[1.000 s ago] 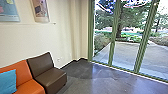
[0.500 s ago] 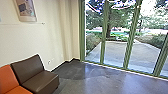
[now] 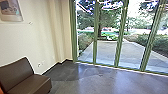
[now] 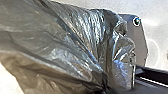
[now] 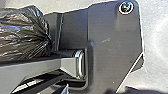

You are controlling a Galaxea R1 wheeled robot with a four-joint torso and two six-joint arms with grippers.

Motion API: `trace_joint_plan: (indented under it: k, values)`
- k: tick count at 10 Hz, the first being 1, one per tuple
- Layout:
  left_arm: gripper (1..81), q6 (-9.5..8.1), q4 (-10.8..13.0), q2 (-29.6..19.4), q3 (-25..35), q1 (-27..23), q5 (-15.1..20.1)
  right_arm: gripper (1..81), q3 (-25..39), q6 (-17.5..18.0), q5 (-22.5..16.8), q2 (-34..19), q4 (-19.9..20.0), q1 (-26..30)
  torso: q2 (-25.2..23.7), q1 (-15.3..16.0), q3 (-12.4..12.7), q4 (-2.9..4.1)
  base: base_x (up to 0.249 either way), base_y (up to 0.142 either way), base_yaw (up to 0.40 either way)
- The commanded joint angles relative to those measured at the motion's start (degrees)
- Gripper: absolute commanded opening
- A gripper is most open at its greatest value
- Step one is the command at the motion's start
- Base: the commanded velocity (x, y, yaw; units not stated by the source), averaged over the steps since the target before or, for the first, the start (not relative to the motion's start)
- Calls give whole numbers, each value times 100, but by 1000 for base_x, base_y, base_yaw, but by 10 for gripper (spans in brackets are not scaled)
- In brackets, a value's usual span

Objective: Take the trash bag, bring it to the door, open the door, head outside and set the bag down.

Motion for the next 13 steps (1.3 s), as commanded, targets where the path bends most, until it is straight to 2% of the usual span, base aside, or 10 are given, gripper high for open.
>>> trace_joint_plan:
  k: [1, 13]
  values:
    - [10, 7, 36, 23, 31, -401, 389, 811, 9, -31, -380, 9, -5, 320, 0, 0, 0, 0, 0, 0, -236]
    - [10, 7, 97, 32, 22, -402, 389, 811, 9, -31, -380, 18, -5, 320, 0, 0, 0, 0, 0, 0, -253]
